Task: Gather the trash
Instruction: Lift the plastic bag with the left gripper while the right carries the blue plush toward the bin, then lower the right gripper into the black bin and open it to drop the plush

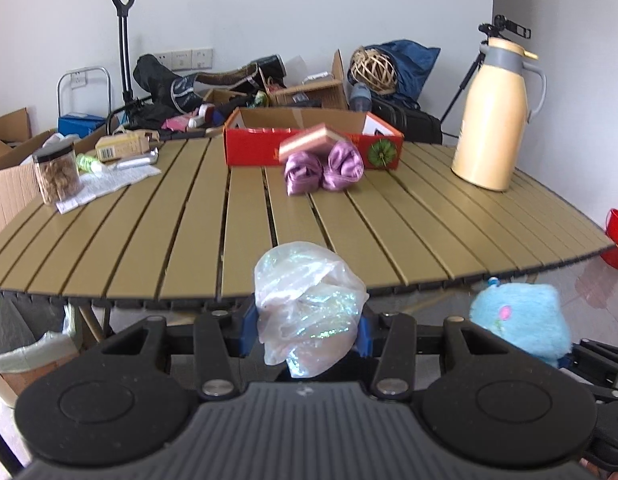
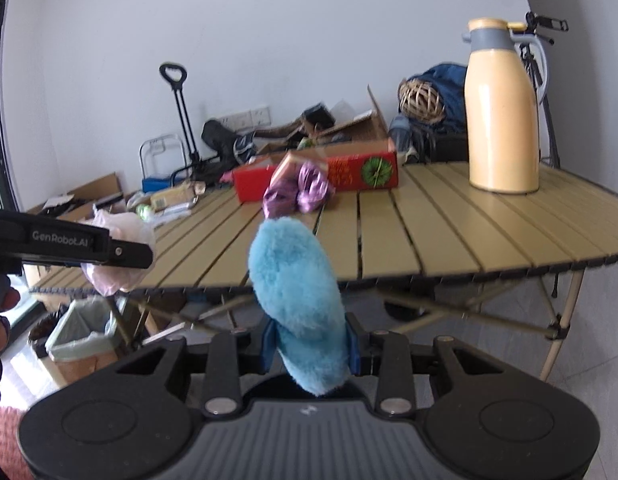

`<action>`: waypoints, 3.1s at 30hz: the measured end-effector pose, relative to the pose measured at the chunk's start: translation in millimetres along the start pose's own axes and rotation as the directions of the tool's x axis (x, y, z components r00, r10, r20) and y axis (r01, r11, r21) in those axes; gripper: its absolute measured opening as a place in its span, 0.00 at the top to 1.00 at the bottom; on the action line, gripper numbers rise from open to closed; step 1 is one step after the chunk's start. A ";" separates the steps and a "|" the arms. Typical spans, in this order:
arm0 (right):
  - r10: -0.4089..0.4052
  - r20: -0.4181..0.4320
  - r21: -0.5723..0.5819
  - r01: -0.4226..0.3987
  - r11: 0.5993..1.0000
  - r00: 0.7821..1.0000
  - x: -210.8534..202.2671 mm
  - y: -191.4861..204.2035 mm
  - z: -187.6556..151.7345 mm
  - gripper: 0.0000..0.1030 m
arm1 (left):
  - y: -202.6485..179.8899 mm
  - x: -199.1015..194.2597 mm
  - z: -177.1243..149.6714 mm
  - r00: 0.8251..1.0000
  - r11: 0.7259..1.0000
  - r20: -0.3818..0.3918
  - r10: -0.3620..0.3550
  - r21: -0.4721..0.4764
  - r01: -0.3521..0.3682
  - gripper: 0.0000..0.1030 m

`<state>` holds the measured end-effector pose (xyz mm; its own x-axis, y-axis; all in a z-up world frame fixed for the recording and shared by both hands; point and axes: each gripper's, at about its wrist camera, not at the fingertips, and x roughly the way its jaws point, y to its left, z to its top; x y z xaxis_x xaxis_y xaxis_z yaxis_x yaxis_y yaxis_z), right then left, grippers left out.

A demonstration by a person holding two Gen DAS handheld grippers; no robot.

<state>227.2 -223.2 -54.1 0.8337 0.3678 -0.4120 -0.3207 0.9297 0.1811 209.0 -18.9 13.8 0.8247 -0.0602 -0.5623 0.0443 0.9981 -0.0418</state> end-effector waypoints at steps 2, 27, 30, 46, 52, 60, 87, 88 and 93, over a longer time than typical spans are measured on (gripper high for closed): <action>0.003 -0.024 -0.006 -0.003 1.000 1.000 0.6 4.8 -8.0 0.68 | -0.6 0.3 -8.9 1.000 1.000 -0.014 -0.001 0.008 0.001 0.55; 0.015 -0.337 -0.028 -0.026 0.999 0.941 42.5 32.5 -83.7 0.68 | 22.7 58.9 -111.4 0.963 0.999 -0.269 0.005 0.036 0.004 0.55; 0.018 -0.372 -0.012 -0.024 1.000 0.928 51.7 30.4 -89.5 0.68 | 23.0 73.2 -121.8 0.946 0.999 -0.323 0.003 0.045 0.012 0.55; 0.038 -0.486 0.050 -0.016 0.999 0.873 95.4 13.0 -117.4 0.68 | 32.6 125.8 -147.5 0.891 1.000 -0.453 0.013 0.026 -0.002 0.55; 0.032 -0.498 0.038 -0.016 0.999 0.866 114.8 15.5 -109.7 0.68 | 34.5 134.7 -146.7 0.884 1.000 -0.468 0.025 0.023 -0.016 0.55; 0.004 -0.507 0.003 -0.003 1.000 0.862 158.8 19.9 -95.0 0.68 | 47.2 147.1 -145.3 0.873 0.998 -0.485 0.053 -0.002 -0.062 0.55; -0.096 -0.643 -0.073 0.065 0.995 0.760 249.2 29.8 -123.4 0.68 | 60.2 166.9 -147.6 0.852 0.992 -0.515 0.095 -0.018 -0.121 0.55; -0.097 -0.646 -0.070 0.068 0.995 0.757 249.9 28.2 -124.7 0.68 | 60.4 166.3 -147.4 0.853 0.993 -0.513 0.093 -0.018 -0.119 0.55; -0.100 -0.644 -0.069 0.073 0.995 0.759 249.7 29.6 -125.7 0.67 | 61.8 163.8 -147.5 0.857 0.993 -0.507 0.090 -0.019 -0.115 0.55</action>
<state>369.4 -101.5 -263.8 0.3751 0.1978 -0.9056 -0.2892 0.9532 0.0883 263.7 31.5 -202.7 0.4248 0.0332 -0.9047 -0.0617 0.9981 0.0077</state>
